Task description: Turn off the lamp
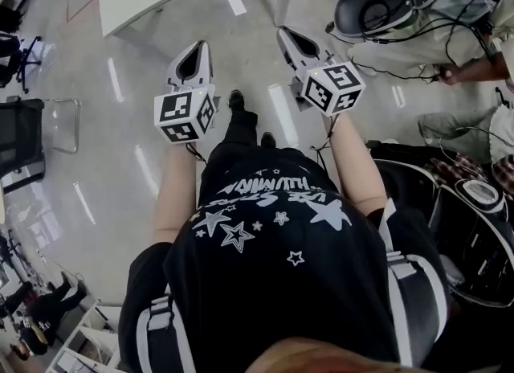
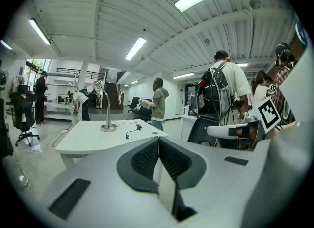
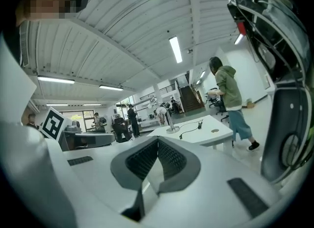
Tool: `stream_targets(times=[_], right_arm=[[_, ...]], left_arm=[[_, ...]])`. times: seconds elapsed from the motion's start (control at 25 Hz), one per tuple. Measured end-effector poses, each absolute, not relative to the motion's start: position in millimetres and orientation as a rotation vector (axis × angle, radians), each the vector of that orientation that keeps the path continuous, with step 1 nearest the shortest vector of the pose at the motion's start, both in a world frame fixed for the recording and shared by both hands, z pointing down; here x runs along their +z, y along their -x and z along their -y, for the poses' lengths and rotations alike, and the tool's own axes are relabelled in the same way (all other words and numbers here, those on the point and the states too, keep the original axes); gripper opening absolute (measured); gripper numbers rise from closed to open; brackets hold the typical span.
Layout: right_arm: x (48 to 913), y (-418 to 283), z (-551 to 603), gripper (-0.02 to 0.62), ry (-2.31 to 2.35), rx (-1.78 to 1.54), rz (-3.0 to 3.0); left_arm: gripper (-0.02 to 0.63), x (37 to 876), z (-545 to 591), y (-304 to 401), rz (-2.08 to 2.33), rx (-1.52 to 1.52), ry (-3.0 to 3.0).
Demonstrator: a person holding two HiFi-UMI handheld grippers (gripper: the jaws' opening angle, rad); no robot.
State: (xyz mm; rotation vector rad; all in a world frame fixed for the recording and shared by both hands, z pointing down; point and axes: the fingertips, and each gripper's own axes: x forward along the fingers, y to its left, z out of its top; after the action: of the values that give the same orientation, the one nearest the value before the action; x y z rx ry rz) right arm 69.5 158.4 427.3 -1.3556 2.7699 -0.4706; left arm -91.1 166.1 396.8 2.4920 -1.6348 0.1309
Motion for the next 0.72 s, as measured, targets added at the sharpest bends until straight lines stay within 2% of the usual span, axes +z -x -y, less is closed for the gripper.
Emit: stream_targets(times=[0.52,0.72], right_arm=[[414.0,-100.6,-123.5,0.006,1.503,-0.479,-2.601],[395.3,-80.3,-81.9,0.006,1.561,-0.450,-2.554]], left_arm=[[0.012,393.8,-109.0,70.1,1.511,0.133,-2.563],[0.012,384.4,-62.9,90.8,1.452,0.112,-2.584]])
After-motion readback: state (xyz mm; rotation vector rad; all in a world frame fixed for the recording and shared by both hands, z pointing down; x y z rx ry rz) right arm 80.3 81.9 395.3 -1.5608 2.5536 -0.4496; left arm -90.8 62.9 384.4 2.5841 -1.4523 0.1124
